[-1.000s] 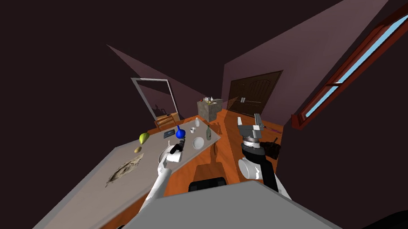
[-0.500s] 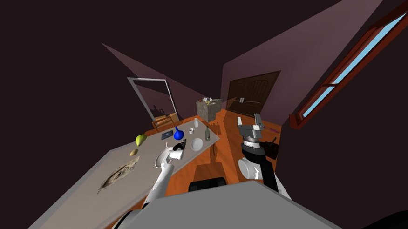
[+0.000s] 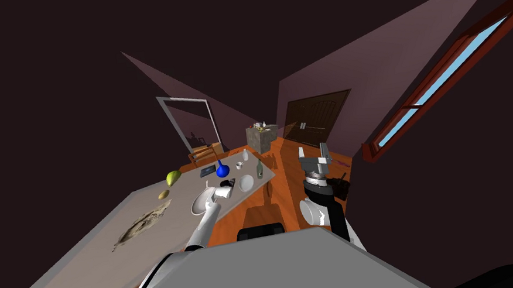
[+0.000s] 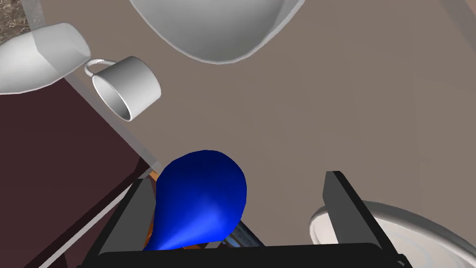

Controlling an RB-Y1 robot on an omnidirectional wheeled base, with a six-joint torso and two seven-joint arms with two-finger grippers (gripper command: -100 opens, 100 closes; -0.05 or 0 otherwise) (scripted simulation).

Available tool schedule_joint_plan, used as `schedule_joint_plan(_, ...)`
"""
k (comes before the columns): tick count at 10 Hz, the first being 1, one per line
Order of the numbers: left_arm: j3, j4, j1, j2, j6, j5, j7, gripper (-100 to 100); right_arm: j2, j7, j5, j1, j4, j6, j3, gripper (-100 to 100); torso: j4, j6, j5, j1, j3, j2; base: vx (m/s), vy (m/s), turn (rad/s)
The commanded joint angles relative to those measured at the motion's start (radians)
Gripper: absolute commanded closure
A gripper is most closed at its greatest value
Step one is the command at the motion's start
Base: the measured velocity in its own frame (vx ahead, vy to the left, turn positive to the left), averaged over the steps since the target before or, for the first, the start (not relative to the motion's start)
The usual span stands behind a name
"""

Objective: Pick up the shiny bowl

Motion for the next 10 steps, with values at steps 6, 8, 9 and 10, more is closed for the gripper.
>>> schedule_joint_plan(6,0.012,0.153,-0.087,-0.022,0.172,-0.006,-0.020,-100,0.000,0.000,0.000,0.000,0.000,0.000,0.000,0,0.000,0.000,0.000,0.000,0.000,-0.001,0.038,-0.022,-0.030)
schedule_joint_plan(8,0.015,0.185,-0.103,-0.026,0.204,-0.006,-0.024,-100,0.000,0.000,0.000,0.000,0.000,0.000,0.000,0,0.000,0.000,0.000,-0.001,-0.001,-0.001,0.042,-0.029,-0.031)
schedule_joint_plan(9,0.017,0.213,-0.117,-0.030,0.233,-0.007,-0.027,-100,0.000,0.000,0.000,0.000,0.000,0.000,0.000,0,0.000,0.000,0.000,-0.001,0.000,0.000,0.033,-0.023,-0.022)
schedule_joint_plan(10,0.019,0.238,-0.130,-0.033,0.258,-0.007,-0.030,-100,0.000,0.000,0.000,0.000,0.000,0.000,0.000,0,0.000,0.000,0.000,0.000,0.000,0.000,0.041,-0.024,-0.038)
